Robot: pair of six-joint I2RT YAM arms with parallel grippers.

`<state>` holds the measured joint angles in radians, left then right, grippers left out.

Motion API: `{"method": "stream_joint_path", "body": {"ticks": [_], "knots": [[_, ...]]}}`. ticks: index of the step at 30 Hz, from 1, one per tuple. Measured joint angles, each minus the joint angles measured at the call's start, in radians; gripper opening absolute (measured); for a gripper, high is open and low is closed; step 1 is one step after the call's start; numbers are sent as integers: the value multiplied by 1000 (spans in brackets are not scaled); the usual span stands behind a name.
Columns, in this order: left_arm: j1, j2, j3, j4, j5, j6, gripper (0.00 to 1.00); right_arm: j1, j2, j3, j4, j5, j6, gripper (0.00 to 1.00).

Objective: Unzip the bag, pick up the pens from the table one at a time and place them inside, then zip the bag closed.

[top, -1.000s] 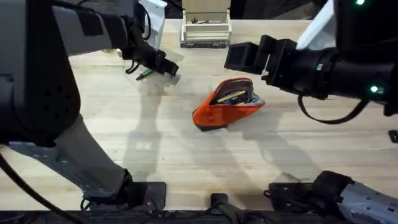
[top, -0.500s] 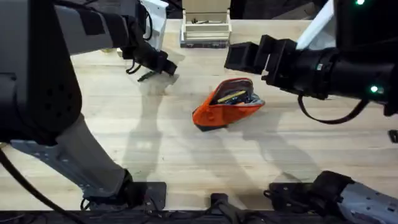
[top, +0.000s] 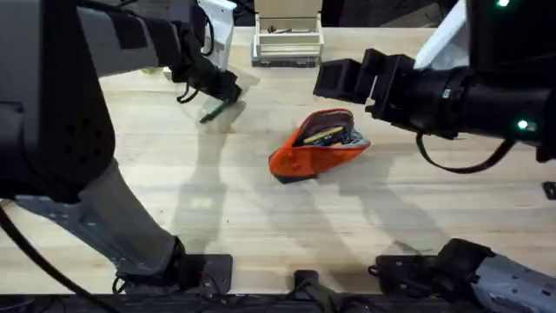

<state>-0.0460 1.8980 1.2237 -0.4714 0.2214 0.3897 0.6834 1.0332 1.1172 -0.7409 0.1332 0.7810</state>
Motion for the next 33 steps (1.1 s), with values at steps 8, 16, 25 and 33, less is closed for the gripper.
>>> {"method": "stream_joint_path", "body": {"ticks": [8,16,25,33], "knots": [[0,-2,14,-25,-17,0,41,0,0,0,0,0,0,998],[6,-72,15,-72,-87,0,41,0,-13,0,0,0,0,997],[-46,-283,15,-122,-132,0,41,0,-76,0,0,5,-26,998],[-217,-363,26,-236,-219,-31,41,0,-136,0,0,27,-41,998]]}}
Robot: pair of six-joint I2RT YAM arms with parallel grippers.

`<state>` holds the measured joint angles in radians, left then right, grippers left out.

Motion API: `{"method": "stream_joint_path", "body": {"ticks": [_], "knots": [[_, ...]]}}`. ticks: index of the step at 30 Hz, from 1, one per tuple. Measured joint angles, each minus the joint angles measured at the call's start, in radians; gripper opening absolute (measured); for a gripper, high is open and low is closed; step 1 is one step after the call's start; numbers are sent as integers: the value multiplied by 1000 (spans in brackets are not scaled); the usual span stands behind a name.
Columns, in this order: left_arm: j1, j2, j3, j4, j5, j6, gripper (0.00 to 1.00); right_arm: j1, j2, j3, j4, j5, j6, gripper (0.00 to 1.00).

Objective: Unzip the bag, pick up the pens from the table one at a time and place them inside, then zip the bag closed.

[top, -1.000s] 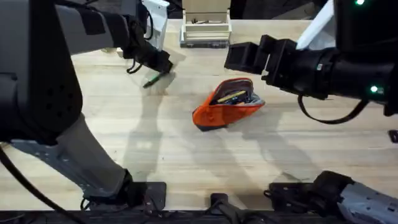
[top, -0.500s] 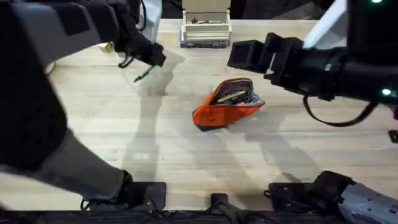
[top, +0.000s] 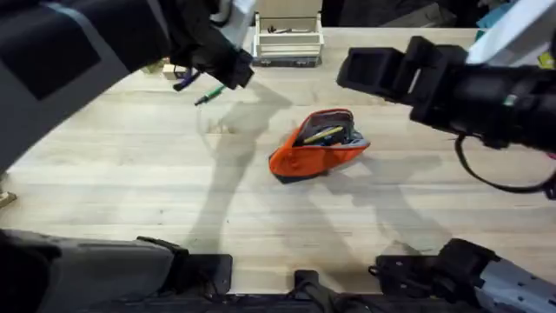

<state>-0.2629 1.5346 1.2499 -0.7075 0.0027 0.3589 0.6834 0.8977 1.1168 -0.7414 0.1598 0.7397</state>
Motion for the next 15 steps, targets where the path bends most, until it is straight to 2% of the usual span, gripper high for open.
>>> {"method": "stream_joint_path", "body": {"ticks": [6,15], "knots": [[-138,-6,85,-120,-26,-99,41,0,-50,0,-3,10,-50,998],[-305,-6,153,-138,-30,-245,41,0,-141,0,-158,12,-77,998]]}}
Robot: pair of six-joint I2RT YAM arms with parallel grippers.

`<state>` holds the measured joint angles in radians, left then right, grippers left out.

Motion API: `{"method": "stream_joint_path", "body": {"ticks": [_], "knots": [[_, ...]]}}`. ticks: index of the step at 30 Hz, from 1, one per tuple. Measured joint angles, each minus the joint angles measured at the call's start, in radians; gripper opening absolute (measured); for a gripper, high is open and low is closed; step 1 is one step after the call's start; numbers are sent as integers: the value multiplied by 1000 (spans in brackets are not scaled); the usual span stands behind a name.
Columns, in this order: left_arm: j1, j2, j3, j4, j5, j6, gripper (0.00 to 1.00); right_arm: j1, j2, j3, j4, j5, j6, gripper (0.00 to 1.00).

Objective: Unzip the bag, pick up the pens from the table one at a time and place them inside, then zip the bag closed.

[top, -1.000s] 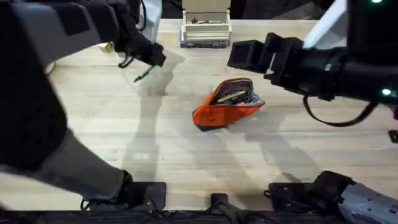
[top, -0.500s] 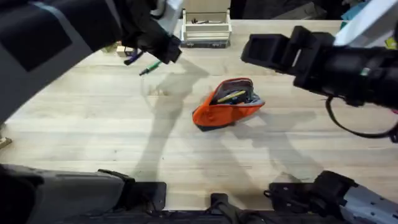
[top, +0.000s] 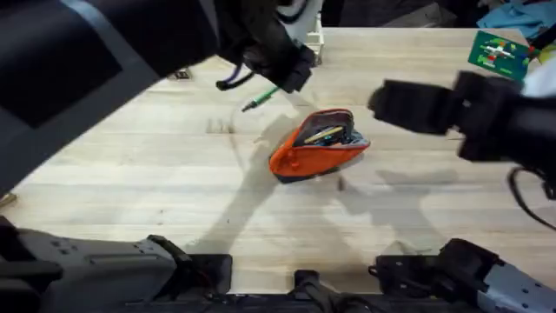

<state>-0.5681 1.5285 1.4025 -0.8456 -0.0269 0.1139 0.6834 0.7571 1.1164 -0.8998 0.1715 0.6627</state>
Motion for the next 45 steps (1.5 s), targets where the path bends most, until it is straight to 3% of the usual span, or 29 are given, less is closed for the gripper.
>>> {"method": "stream_joint_path", "body": {"ticks": [12,23,36,45], "knots": [[-139,0,0,69,0,-129,41,0,-235,0,-178,-12,-40,998],[-232,10,0,205,47,-152,41,0,-258,0,-186,-101,-133,997],[-241,187,1,290,170,-92,41,0,-258,0,-258,-166,-249,998],[-241,232,3,220,184,8,41,0,-258,0,-258,-169,-252,998]]}}
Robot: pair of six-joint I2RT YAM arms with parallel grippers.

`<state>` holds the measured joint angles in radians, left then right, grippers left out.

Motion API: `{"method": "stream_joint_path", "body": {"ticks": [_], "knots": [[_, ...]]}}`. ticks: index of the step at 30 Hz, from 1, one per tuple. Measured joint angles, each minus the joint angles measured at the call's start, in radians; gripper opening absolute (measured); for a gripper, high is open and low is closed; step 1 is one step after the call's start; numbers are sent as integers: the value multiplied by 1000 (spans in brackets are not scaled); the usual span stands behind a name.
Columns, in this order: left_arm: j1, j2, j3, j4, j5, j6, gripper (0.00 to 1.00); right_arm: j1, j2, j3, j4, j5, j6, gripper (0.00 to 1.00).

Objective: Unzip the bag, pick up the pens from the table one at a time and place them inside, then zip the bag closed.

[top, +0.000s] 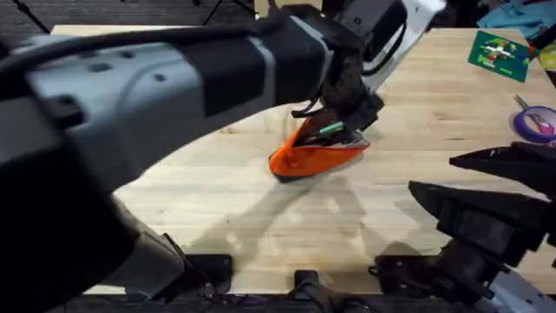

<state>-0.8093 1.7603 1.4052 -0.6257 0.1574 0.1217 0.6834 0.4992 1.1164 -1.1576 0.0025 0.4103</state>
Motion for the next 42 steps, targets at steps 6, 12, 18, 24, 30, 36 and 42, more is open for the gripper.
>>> {"method": "stream_joint_path", "body": {"ticks": [6,12,18,24,30,36,42], "knots": [[0,75,0,-93,-34,18,41,0,0,0,0,1,0,998],[0,92,0,-137,-109,14,41,0,0,0,0,13,0,998],[0,92,0,-142,-133,14,252,0,0,0,1,35,-1,998],[-2,92,2,-143,-135,-5,992,0,0,0,1,39,-16,998],[-2,92,54,-203,-120,-5,992,0,0,0,1,39,-16,998],[-1,66,128,-253,-116,0,992,0,0,0,1,39,-18,997],[19,-28,137,-311,-116,52,992,0,0,0,1,39,-19,998]]}}
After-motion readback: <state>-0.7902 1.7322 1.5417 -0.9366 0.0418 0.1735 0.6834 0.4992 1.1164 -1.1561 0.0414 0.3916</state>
